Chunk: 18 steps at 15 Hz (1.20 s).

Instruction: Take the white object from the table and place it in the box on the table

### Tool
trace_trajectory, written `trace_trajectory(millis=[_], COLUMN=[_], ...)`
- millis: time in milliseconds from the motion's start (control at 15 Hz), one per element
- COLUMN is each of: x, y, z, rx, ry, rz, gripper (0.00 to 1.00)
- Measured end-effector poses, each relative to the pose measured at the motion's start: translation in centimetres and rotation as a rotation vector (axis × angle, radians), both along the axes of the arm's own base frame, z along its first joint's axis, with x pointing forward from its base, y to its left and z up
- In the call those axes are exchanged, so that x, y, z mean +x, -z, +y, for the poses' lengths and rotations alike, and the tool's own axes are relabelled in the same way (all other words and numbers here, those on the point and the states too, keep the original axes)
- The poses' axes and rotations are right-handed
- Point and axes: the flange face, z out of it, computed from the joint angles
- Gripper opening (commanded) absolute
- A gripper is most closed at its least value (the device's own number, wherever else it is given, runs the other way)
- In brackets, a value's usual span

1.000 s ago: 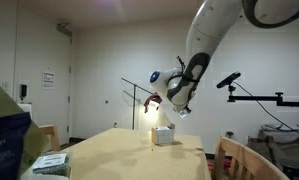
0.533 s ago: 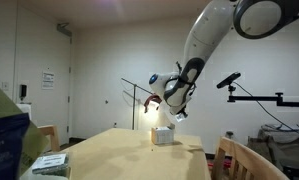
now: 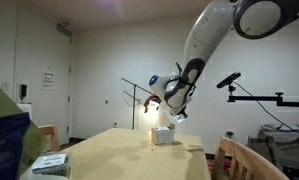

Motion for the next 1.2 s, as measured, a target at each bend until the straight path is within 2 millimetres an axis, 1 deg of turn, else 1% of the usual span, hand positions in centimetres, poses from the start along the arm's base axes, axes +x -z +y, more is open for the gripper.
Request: trace_trajectory(millis=[267, 667, 867, 1200], x=[-0.1, -0.4, 0.4, 1.9], y=[0.8, 0.8, 0.9, 1.9], z=[0.3, 0.7, 1.2, 2.0], rx=[-0.023, -0.080, -0.072, -0.011], ry=[-0.013, 0.081, 0.095, 0.119], rz=[0.015, -0.008, -0.050, -0.124], gripper=[0.01, 0.01, 0.01, 0.01])
